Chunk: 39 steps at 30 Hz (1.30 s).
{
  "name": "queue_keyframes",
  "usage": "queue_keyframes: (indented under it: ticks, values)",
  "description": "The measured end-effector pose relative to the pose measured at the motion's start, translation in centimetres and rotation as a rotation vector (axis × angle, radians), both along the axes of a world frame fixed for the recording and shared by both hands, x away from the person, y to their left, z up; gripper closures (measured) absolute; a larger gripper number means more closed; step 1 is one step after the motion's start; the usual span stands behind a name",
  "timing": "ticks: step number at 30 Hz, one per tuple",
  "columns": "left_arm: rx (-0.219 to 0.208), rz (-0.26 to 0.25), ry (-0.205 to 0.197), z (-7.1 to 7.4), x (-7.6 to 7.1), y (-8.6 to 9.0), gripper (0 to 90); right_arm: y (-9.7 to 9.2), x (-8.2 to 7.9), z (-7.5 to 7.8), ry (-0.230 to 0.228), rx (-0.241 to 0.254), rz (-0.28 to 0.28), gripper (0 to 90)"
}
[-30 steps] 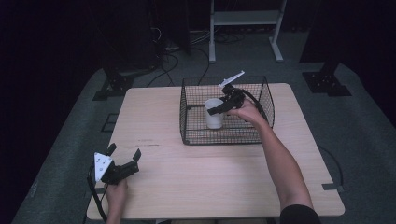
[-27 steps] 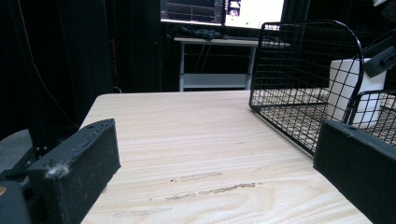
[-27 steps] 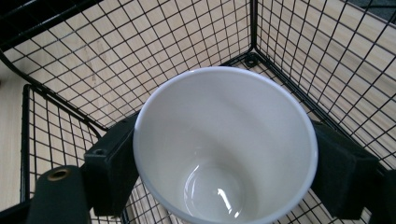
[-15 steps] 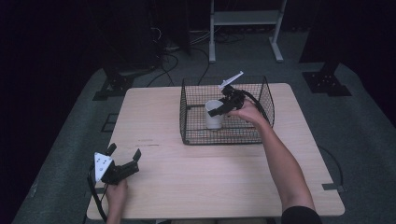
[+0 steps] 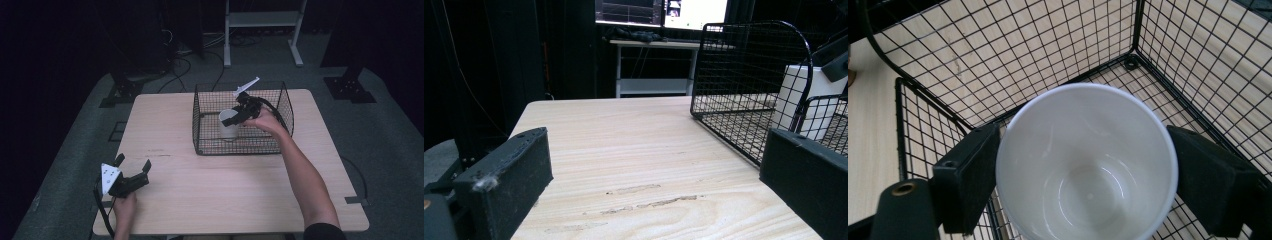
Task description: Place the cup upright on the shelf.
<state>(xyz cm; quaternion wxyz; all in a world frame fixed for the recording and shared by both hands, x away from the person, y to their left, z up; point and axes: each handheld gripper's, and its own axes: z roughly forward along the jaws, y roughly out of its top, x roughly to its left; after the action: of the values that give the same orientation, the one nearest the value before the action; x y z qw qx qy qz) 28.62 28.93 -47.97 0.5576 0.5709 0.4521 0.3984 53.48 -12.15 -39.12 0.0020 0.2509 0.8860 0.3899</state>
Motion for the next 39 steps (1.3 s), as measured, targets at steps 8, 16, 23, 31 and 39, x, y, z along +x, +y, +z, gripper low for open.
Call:
queue_keyframes:
  ticks: [8, 16, 23, 31, 39]
  values:
    - [0.002, -0.001, 0.001, 0.0, 0.0, 0.0, 0.0, -0.2, -0.3, 0.8, -0.027, 0.030, -0.010, 14.7]
    - [0.006, -0.003, 0.000, 0.0, 0.0, -0.1, 0.0, -1.1, -0.5, 2.0, -0.036, 0.081, -0.034, 13.9]
    - [0.005, -0.002, 0.001, 0.0, 0.0, -0.1, 0.0, -1.8, -0.8, 2.8, -0.041, 0.115, -0.049, 13.4]
    - [0.008, -0.001, 0.003, 0.0, -0.1, -0.1, 0.0, -2.7, -1.4, 3.3, -0.050, 0.131, -0.067, 13.5]
    - [0.010, -0.002, 0.003, 0.0, -0.1, -0.1, 0.0, -3.3, -1.9, 3.5, -0.050, 0.136, -0.072, 13.5]
